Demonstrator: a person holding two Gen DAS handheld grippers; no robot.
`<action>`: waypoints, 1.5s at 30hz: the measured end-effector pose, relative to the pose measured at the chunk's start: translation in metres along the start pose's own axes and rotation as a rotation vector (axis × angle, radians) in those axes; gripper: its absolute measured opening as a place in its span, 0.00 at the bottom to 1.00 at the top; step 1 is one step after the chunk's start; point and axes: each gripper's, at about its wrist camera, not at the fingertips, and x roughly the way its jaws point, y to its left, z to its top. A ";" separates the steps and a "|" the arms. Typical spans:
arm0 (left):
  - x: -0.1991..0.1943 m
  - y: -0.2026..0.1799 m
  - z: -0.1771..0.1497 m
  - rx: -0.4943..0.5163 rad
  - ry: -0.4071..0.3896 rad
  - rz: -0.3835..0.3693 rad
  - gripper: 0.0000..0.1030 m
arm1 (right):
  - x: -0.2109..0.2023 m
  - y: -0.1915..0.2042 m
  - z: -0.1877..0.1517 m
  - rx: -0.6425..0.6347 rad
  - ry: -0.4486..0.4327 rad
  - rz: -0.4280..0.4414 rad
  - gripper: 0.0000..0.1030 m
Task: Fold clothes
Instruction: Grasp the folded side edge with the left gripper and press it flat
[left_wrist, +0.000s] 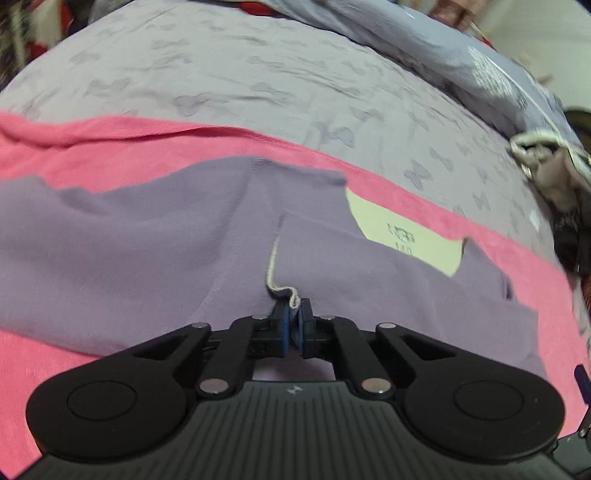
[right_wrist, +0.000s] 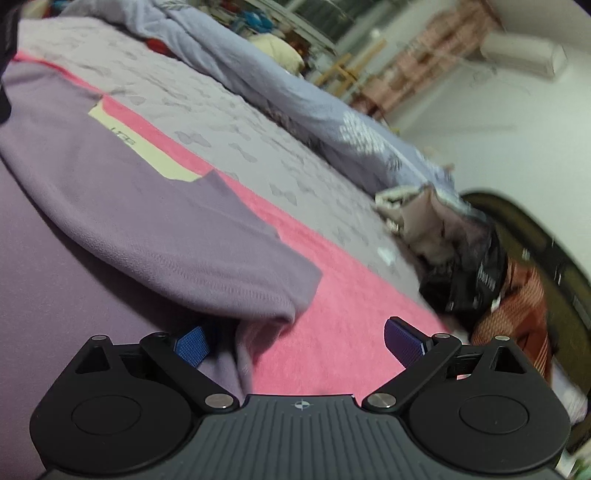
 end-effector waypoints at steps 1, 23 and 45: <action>-0.002 -0.001 0.000 0.016 -0.006 0.017 0.01 | 0.001 -0.003 0.000 -0.011 -0.001 -0.012 0.97; -0.012 0.022 -0.002 -0.086 0.056 -0.119 0.46 | 0.001 -0.027 -0.038 0.085 0.027 -0.033 1.00; -0.042 0.015 0.000 0.020 -0.082 -0.025 0.00 | -0.004 -0.021 -0.038 0.057 -0.004 -0.058 1.00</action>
